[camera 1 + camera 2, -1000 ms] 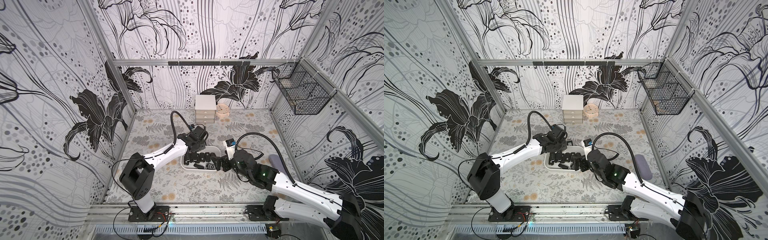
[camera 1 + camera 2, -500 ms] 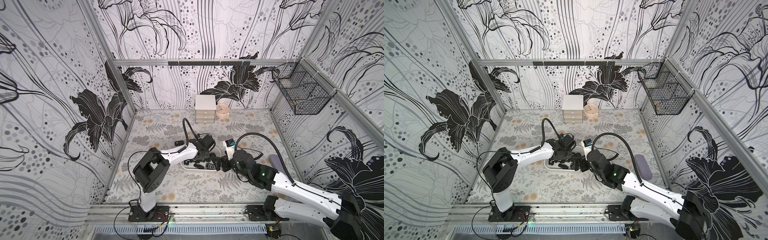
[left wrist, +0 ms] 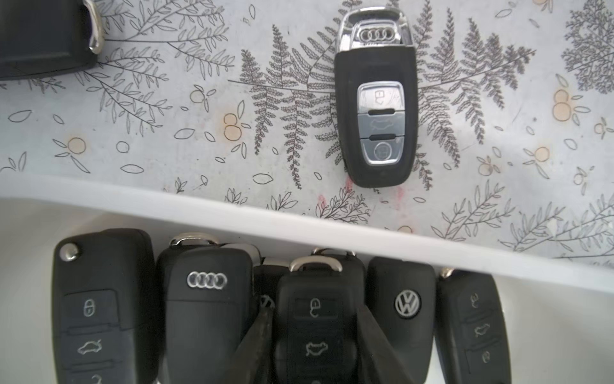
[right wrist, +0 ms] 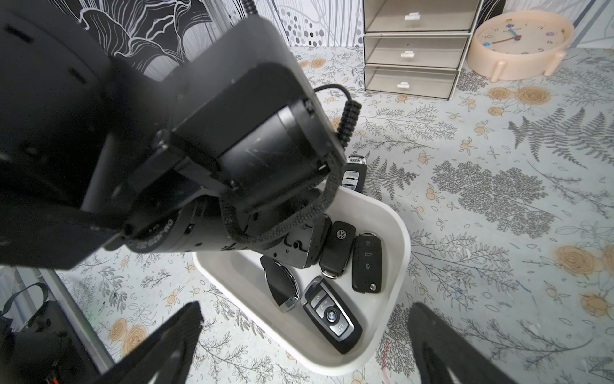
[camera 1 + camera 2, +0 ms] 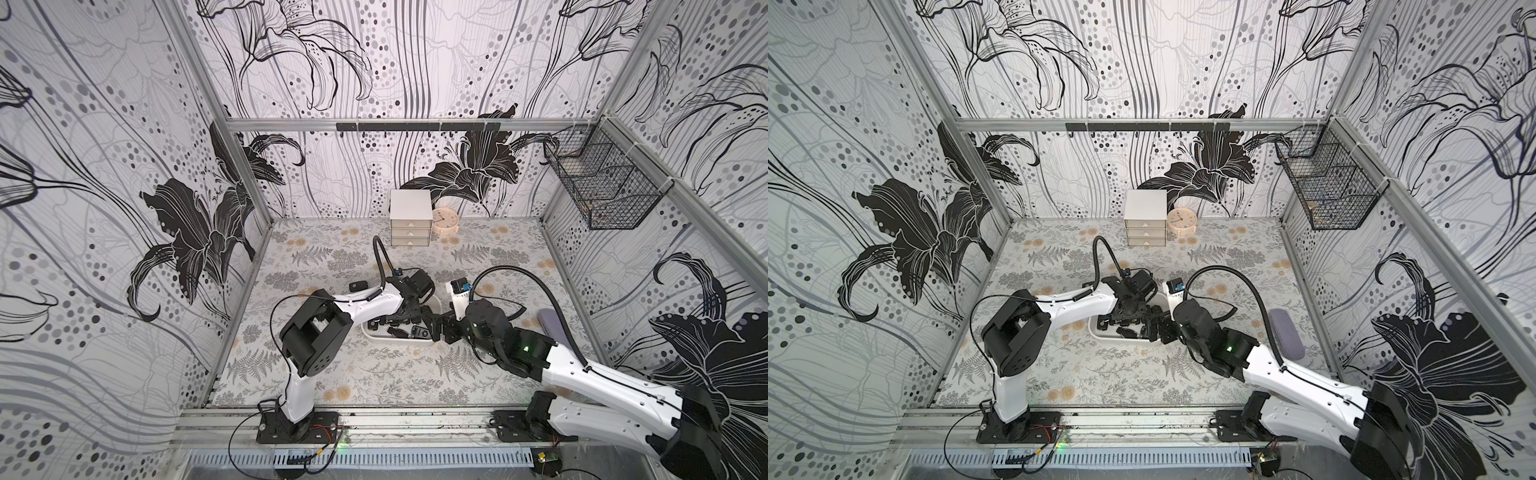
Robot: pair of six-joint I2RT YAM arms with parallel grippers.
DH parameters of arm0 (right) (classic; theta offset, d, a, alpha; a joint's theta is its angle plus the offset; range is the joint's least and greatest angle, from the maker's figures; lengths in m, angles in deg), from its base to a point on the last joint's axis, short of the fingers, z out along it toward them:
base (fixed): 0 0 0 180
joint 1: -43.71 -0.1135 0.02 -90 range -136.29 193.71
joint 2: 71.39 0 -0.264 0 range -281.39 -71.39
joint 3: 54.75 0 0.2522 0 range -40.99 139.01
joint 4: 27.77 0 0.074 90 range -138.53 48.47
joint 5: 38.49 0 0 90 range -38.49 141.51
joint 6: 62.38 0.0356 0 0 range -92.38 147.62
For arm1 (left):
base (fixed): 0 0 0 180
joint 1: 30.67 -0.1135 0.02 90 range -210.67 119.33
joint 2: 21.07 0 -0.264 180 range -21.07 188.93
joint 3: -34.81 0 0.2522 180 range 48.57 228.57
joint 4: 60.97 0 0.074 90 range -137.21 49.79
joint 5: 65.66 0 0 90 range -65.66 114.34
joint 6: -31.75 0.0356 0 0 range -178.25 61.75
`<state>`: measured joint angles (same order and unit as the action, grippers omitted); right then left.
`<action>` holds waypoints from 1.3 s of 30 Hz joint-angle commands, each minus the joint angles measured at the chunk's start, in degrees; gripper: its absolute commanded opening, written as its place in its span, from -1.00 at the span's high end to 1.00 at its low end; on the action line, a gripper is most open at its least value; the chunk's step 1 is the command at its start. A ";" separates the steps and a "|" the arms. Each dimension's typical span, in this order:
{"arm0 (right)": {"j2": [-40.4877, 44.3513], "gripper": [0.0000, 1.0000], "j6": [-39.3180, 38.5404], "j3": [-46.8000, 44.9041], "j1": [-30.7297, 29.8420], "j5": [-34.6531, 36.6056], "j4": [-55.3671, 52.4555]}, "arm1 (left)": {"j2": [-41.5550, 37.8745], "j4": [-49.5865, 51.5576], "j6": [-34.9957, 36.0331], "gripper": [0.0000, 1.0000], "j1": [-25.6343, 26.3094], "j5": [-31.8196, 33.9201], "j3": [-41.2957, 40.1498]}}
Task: Place the car key into the storage box
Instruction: Place the car key in the storage box.
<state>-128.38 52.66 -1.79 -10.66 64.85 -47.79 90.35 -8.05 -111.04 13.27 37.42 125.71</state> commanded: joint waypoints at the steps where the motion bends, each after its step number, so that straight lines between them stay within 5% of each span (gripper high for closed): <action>1: -0.22 -1.00 1.20 -0.44 -0.21 0.89 -0.47 | 0.05 1.41 0.98 0.23 -0.25 2.55 1.78; 27: -1.93 -1.00 0.90 0.34 -0.21 0.54 0.49 | -7.81 3.90 1.63 -0.16 0.88 3.87 2.39; 39: -4.63 -1.00 -0.56 2.58 -0.21 -0.25 1.48 | -16.66 3.86 5.24 -1.00 -7.06 5.22 -1.97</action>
<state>-132.25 53.40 -1.37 -10.66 64.77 -47.51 75.60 -3.90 -107.37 8.94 41.23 125.63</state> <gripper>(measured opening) 0.999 0.971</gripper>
